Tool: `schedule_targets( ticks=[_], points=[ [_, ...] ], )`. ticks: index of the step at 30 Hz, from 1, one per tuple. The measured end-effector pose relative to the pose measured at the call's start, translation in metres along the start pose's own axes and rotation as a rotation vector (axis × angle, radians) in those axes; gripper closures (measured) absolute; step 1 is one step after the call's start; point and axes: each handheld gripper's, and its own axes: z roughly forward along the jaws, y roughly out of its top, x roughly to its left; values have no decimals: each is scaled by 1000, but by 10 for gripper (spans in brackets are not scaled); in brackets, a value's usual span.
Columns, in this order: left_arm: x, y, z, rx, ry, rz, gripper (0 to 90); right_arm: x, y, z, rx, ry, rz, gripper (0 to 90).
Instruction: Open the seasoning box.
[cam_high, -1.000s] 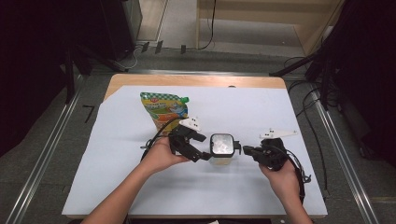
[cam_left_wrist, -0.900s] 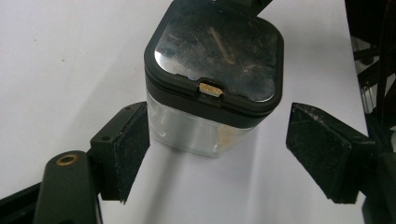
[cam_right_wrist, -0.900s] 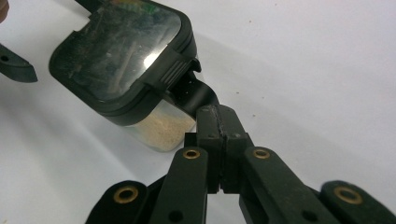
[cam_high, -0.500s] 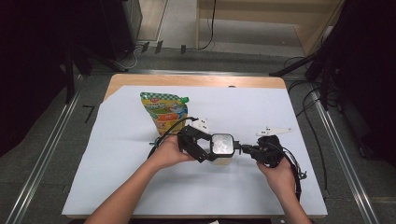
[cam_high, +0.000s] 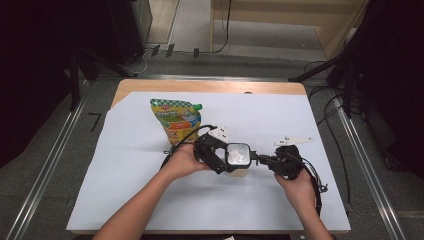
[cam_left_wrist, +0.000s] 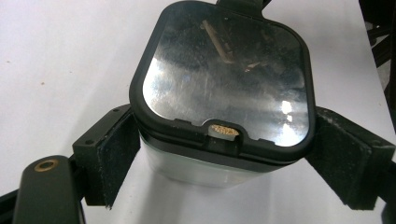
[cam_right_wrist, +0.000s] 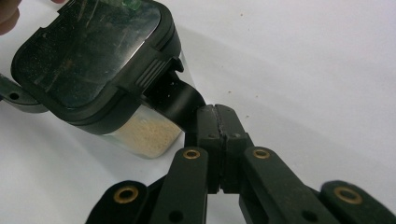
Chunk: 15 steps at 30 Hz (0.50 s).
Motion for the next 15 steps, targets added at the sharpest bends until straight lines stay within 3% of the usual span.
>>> schedule_targets(
  ticks=[7,15],
  points=[
    [-3,2,-1,10,17,14,156,0,0,0,0,1,2,900],
    [-2,4,-5,-2,6,-3,159,0,0,0,0,0,-2,900]
  ],
)
